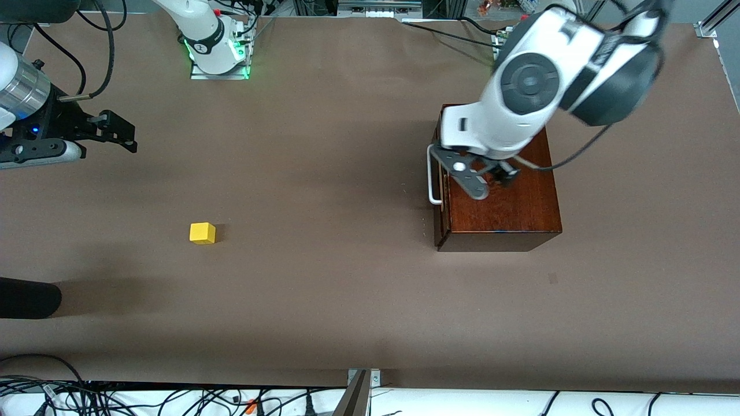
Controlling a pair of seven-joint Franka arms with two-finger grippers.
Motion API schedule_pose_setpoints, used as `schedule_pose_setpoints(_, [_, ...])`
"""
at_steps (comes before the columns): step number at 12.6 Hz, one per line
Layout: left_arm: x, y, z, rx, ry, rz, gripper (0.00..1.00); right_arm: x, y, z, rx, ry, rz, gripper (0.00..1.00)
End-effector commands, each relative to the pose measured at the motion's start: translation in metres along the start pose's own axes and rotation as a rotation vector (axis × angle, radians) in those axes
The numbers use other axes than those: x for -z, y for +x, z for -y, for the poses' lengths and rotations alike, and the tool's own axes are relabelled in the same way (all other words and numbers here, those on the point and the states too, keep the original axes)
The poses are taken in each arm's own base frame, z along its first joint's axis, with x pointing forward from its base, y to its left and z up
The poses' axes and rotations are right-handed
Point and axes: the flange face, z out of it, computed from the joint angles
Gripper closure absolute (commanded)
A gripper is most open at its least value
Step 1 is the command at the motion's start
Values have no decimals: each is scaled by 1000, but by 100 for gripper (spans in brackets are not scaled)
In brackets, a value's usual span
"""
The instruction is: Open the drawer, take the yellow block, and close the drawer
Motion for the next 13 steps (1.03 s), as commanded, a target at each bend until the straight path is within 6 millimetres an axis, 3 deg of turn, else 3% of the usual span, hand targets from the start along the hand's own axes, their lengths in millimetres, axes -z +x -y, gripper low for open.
schedule_pose_setpoints(1, [12,-30,51,103,-34,8,0,5,1,-1,-7,14,14,0])
schedule_pose_setpoints(5, [59,-109,118,345,40,-131,0,1,-8,0,-6,16,86,0])
schedule_pose_setpoints(7, [63,-145,153,509,48,-253,0,0,-7,0,-6,16,87,0])
schedule_pose_setpoints(9, [58,-178,161,619,38,-253,0,0,-7,0,-6,16,87,0])
schedule_pose_setpoints(11, [51,-206,156,789,-12,-243,0,-1,-7,-1,-9,16,87,0])
schedule_pose_setpoints(13, [43,-219,158,807,-26,-215,0,-1,-7,-1,-9,16,87,0])
